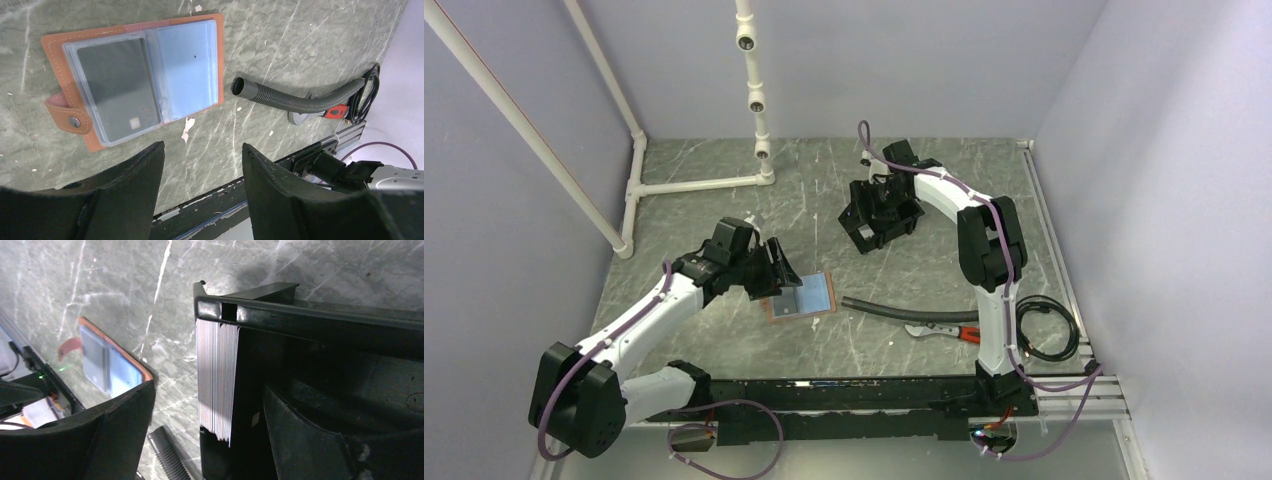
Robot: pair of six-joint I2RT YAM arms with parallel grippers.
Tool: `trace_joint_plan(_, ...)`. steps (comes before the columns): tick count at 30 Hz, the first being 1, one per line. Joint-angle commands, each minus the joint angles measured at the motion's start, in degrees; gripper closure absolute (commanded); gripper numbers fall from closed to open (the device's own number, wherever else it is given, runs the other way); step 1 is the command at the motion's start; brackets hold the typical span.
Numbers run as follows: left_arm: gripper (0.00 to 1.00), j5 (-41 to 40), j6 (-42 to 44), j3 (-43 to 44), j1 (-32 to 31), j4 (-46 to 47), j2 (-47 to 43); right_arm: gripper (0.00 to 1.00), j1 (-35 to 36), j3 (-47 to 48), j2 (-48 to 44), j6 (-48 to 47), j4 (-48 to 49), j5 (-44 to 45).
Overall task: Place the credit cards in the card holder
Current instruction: Pick up the credit card from the storage box.
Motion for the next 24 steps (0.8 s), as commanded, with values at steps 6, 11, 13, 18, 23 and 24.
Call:
trace_joint_plan(6, 0.37, 1.48, 0.28, 0.21, 0.29, 1.75, -0.07, 0.29, -0.26, 0.24, -3.45, 2.03, 2.28, -7.23)
trace_joint_plan(11, 0.37, 1.7, 0.14, 0.05, 0.32, 1.69, -0.17, 0.42, -0.69, 0.1, -3.97, 2.63, 2.83, -7.59)
trace_joint_plan(13, 0.37, 1.55, 0.14, 0.04, 0.36, 1.53, -0.48, 0.52, -0.71, 0.06, -3.83, 2.86, 3.26, -7.63)
trace_joint_plan(18, 0.37, 1.27, 0.29, 0.12, 0.38, 1.26, -0.99, 0.71, -0.71, 0.52, -3.22, 2.76, 2.77, -6.35)
trace_joint_plan(23, 0.37, 1.25, 0.22, -0.09, 0.4, 1.33, -0.74, 0.82, -0.71, 0.74, -4.24, 2.38, 1.9, -3.39)
trace_joint_plan(24, 0.37, 1.05, 0.21, -0.2, 0.38, 1.33, -0.73, 0.84, -0.71, 0.86, -4.67, 2.42, 1.66, -2.48)
